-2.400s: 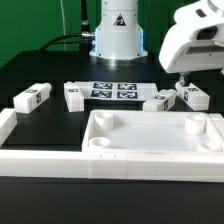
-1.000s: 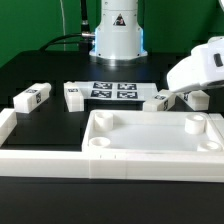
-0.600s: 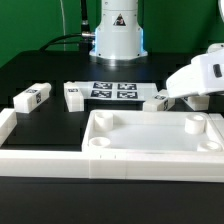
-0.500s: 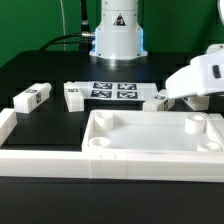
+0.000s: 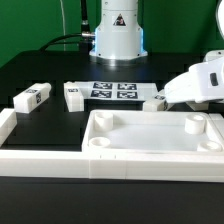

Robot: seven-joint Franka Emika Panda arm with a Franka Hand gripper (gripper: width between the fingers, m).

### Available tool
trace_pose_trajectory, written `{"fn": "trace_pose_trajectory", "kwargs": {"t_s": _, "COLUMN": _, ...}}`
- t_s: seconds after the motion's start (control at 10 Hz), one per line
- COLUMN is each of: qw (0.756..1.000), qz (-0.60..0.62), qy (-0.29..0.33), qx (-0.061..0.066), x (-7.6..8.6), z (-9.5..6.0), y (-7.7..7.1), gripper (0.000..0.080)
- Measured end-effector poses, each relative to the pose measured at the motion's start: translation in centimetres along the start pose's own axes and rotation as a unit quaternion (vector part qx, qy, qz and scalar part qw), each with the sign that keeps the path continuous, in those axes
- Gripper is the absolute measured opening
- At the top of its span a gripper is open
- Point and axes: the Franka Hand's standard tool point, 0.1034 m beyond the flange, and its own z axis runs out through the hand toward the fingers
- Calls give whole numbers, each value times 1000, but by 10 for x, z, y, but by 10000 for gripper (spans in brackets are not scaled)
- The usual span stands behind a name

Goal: Assemble desk

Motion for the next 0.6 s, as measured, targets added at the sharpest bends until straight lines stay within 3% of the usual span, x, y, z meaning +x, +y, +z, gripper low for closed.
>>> {"fn": "trace_pose_trajectory", "kwargs": {"t_s": 0.2, "qw": 1000, "qz": -1, "qy": -1, "qx": 1, "x": 1, "z": 1, "y": 1, "gripper": 637}}
{"fn": "trace_pose_trajectory", "kwargs": {"t_s": 0.4, "qw": 1000, "qz": -1, "qy": -2, "qx": 0, "x": 1, "z": 2, "y": 0, "gripper": 285}}
{"fn": "trace_pose_trajectory", "kwargs": {"t_s": 0.6, "qw": 1000, "qz": -3, "qy": -1, "qx": -1, "x": 1, "z": 1, "y": -2, "gripper": 288}}
